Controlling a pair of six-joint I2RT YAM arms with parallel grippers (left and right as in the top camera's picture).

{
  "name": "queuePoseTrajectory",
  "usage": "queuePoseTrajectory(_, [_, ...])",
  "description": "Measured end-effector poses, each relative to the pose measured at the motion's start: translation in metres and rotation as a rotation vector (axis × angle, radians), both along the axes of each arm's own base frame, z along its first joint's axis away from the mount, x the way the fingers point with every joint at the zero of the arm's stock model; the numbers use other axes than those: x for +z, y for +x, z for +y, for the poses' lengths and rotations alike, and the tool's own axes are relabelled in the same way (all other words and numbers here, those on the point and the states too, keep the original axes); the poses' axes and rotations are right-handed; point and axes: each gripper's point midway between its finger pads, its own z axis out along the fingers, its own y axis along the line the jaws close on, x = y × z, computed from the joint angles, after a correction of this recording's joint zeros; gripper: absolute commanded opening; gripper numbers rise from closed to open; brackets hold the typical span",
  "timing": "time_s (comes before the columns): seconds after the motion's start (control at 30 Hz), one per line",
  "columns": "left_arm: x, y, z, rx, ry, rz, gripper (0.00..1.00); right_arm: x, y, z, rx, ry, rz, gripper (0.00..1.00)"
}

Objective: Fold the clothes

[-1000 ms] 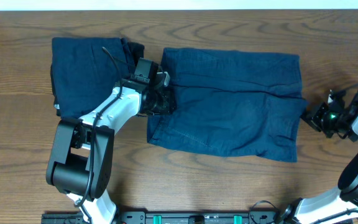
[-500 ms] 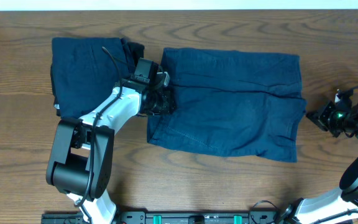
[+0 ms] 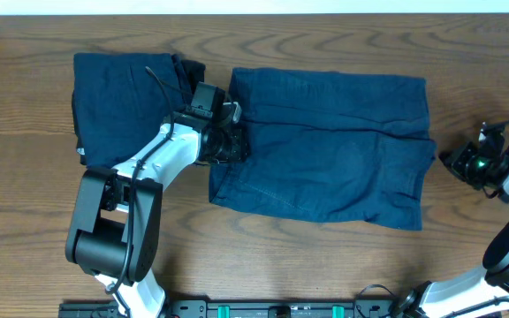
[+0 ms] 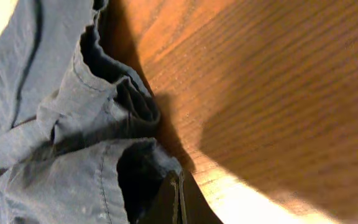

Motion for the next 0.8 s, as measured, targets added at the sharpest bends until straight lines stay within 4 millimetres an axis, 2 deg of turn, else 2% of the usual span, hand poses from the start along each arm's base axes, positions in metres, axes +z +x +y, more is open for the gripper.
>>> queuePoseTrajectory(0.17, [0.0,0.0,0.0,0.0,0.0,0.0,0.47,-0.007,-0.003,0.009,0.013,0.041,-0.011,0.01])
queuePoseTrajectory(0.47, [0.0,0.0,0.0,0.0,0.0,0.0,0.47,-0.002,0.003,0.014,0.033,0.06,-0.047,0.01])
queuePoseTrajectory(0.63, [0.0,0.0,0.0,0.0,0.0,0.0,0.47,0.002,0.01,0.028,0.081,0.072,-0.078,0.01])
queuePoseTrajectory(0.73, [0.0,0.0,0.0,0.0,0.0,0.0,0.49,0.002,0.011,0.032,0.096,0.066,-0.075,0.01])
queuePoseTrajectory(0.77, [0.0,0.0,0.0,0.0,0.0,0.0,0.55,0.001,0.011,0.033,0.099,0.061,-0.072,0.01])
queuePoseTrajectory(0.8, [0.0,0.0,0.0,-0.004,0.002,-0.002,0.57,0.0,0.011,0.034,0.101,0.057,-0.069,0.01])
